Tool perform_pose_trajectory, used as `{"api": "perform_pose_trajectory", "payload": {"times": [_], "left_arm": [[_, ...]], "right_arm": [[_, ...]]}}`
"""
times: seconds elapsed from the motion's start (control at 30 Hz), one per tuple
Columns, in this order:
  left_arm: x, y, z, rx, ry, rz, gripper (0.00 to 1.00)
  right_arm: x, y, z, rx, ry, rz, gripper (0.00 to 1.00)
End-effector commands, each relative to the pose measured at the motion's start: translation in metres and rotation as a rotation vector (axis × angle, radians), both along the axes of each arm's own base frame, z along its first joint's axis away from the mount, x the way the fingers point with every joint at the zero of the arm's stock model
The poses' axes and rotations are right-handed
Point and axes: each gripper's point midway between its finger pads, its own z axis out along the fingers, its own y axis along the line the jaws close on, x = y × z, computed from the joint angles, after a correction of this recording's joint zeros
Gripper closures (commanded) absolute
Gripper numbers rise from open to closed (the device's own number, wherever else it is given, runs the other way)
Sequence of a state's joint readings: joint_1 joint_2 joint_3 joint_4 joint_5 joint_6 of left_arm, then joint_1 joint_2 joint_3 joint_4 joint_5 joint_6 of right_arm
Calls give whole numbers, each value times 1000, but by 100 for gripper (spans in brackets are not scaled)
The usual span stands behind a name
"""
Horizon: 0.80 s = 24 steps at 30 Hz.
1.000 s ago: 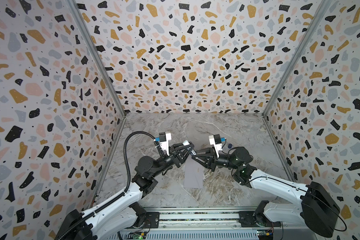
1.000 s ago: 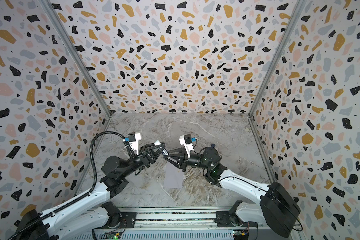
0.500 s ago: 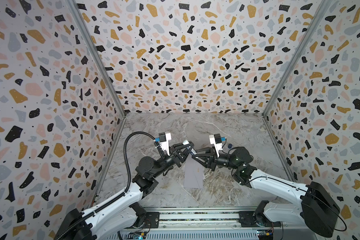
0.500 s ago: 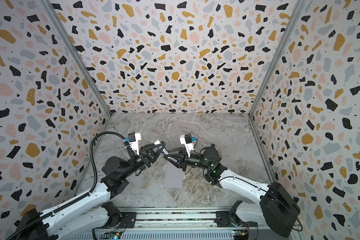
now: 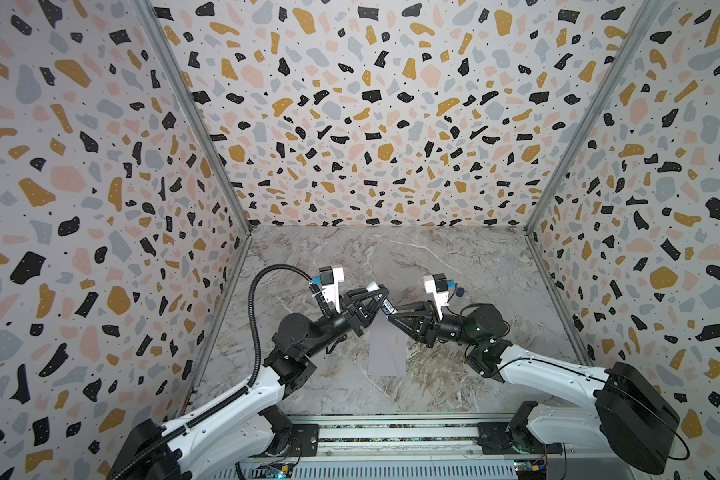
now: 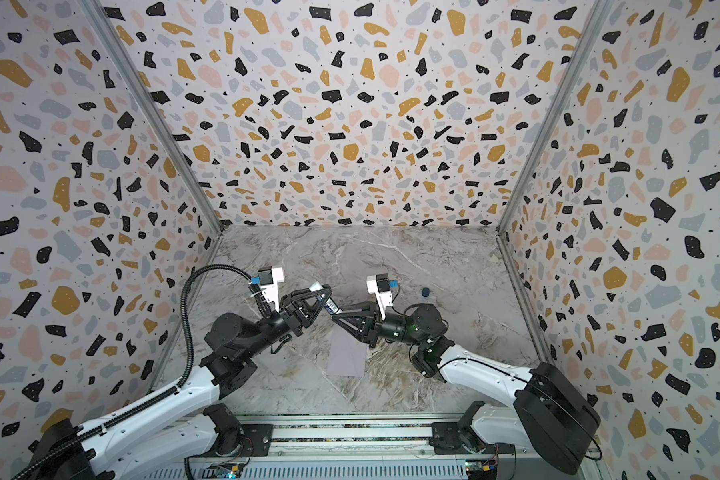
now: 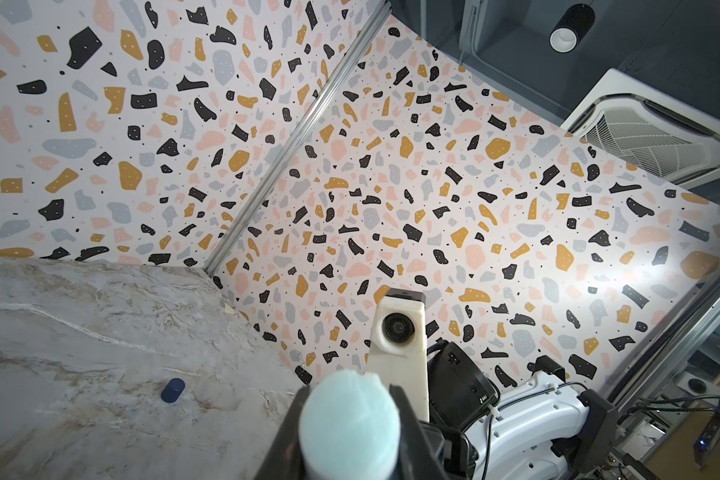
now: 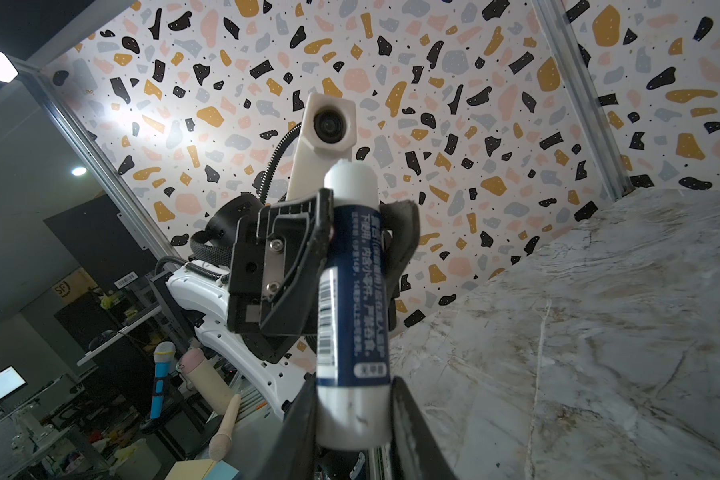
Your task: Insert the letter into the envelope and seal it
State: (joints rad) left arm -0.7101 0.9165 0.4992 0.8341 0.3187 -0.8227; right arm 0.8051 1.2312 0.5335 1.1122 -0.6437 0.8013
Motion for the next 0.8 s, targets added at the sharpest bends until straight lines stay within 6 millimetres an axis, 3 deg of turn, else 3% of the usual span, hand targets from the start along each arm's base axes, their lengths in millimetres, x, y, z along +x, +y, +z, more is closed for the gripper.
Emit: {"api": "perform_pose_trajectory", "payload": {"times": [0.0,0.2,0.33,0.63,0.77], "left_arm": [[-6,5,22,-40,-75,9,100],[-3,4,15,-12,-60,24,100],[11,3,-3,64,-6,83,100],[21,1,-20,121,41,111,100],[22,-1,-24,131,49,107,100]], "right_arm": [[-6,-3,18,55,-37,18,80],[-1,-2,18,43,-37,-12,91],[11,-2,19,-5,-64,-115,100],[46,0,23,-348,-306,-662,100],[53,6,25,-536,-444,-887,100]]}}
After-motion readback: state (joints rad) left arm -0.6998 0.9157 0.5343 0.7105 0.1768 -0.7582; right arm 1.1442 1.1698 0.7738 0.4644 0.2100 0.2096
